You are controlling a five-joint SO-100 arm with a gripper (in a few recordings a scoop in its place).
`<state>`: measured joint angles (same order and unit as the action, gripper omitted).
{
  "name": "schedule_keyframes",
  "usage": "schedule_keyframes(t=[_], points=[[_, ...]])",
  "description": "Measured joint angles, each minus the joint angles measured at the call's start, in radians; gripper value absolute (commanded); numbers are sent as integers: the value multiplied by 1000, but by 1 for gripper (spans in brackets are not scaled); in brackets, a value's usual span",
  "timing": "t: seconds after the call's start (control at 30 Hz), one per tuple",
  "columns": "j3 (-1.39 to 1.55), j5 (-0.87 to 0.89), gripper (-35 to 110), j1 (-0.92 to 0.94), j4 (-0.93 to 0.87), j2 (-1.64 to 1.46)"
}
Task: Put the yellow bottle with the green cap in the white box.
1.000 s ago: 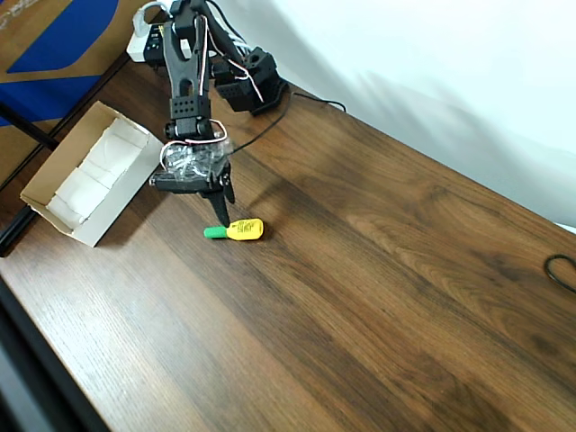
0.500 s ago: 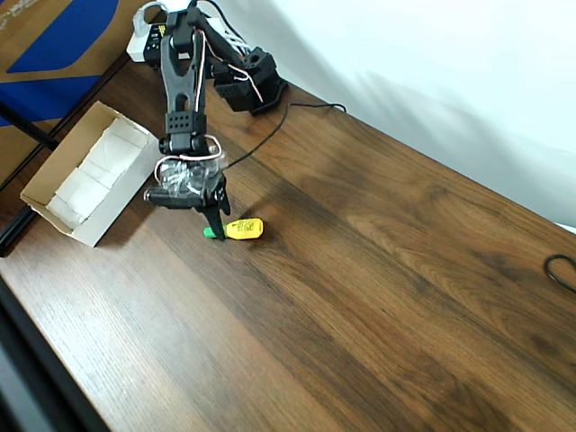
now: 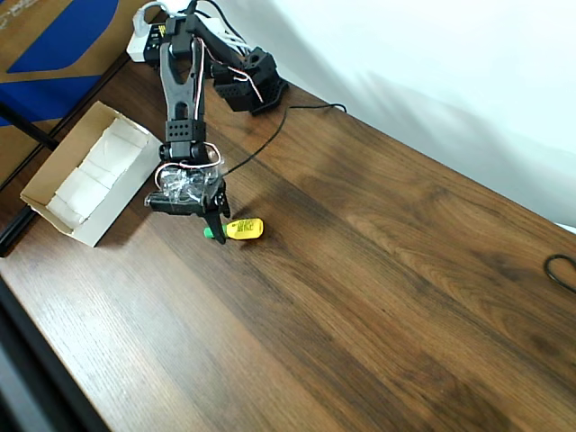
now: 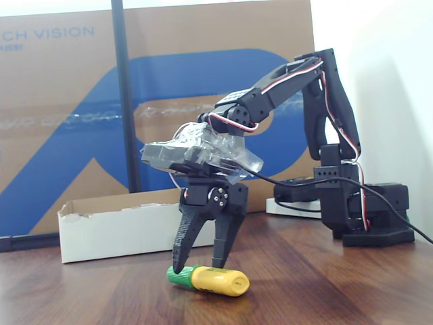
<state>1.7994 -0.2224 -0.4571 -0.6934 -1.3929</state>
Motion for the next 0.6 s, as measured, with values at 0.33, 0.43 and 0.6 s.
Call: schedule_keyframes(t=[0.33,0.43,0.6], points=[[-2,-18,9,0,-5,32],[-2,-15,1,14,-5,32],[-2,-15,0,35,-5,32]])
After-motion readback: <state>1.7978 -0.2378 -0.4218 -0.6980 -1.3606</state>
